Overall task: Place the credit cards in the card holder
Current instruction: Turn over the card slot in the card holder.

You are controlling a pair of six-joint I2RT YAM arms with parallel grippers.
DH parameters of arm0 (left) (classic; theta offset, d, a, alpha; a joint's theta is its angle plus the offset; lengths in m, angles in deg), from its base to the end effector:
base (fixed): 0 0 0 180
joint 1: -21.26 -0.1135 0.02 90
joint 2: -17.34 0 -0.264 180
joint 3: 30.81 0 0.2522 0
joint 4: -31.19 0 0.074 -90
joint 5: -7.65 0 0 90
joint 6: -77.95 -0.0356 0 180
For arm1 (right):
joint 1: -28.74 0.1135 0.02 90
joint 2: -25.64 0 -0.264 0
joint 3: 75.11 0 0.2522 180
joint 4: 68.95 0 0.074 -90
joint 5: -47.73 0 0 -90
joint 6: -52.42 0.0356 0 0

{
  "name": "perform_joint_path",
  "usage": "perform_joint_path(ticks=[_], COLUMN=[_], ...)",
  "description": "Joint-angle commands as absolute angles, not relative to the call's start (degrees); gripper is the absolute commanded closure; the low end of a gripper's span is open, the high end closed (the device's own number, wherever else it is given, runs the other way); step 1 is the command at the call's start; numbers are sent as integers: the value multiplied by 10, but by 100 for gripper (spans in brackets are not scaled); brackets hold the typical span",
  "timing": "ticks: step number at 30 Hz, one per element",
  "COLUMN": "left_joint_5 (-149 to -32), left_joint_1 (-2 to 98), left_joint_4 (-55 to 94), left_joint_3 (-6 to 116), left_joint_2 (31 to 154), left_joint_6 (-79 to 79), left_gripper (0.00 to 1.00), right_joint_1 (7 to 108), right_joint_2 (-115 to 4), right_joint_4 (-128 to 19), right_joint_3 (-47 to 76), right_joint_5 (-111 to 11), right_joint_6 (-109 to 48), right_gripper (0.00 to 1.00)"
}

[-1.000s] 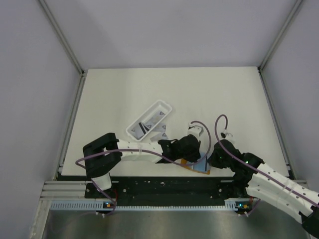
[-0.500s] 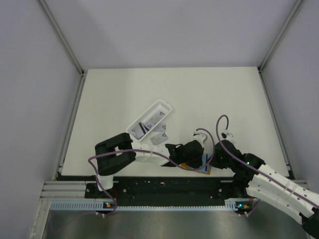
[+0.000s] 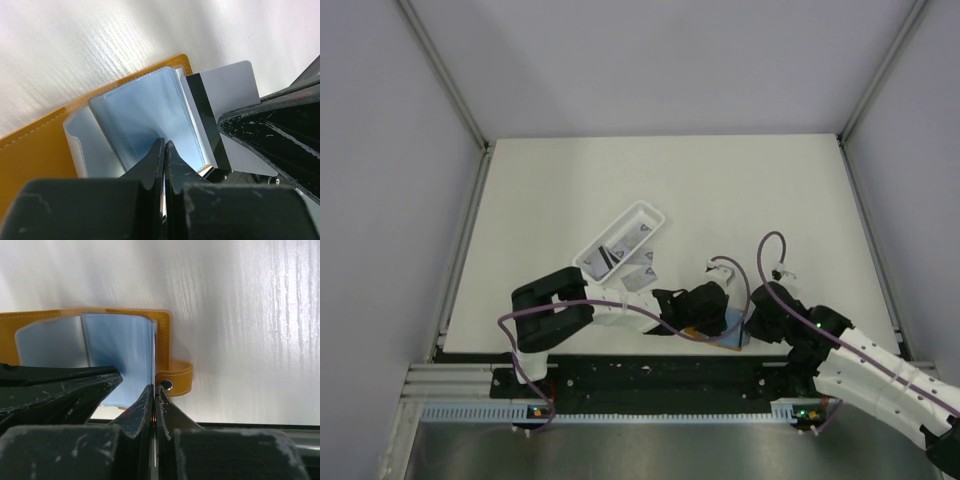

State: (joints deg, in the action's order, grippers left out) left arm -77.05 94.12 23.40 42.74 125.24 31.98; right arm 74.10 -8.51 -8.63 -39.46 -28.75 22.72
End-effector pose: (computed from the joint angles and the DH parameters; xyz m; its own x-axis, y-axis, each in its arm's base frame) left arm 0.1182 -0.3722 0.1490 -0.7895 0.2115 -0.5762 0.5322 0.7037 -0.4708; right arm 0.0831 0.0723 0.1754 -0.8249 0.3666 -0.4303 0.2215 0.9099 0.3506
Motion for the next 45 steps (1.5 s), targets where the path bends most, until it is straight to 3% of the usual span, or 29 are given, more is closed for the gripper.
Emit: perform_joint_path(ticks=[1,16,37,45], left_joint_5=[-743,-744,-730,-729], left_joint_1=[936,926,922,922], left_joint_4=[222,225,261,267], left_joint_3=[415,389,251,251], left_joint_2=[1256,1247,1189,1189], left_joint_6=[327,331,364,370], left_gripper=[100,100,100,100], right_joint_1=[745,746,745,745], right_joint_2=[-91,-114,-117,50], right_joint_4=[-46,-43,-44,-130], right_joint_3=[-366,-375,-374,-373], right_joint_5=[-262,-253,-251,-275], right_joint_6=[243,253,255,200], right_gripper=[100,100,100,100])
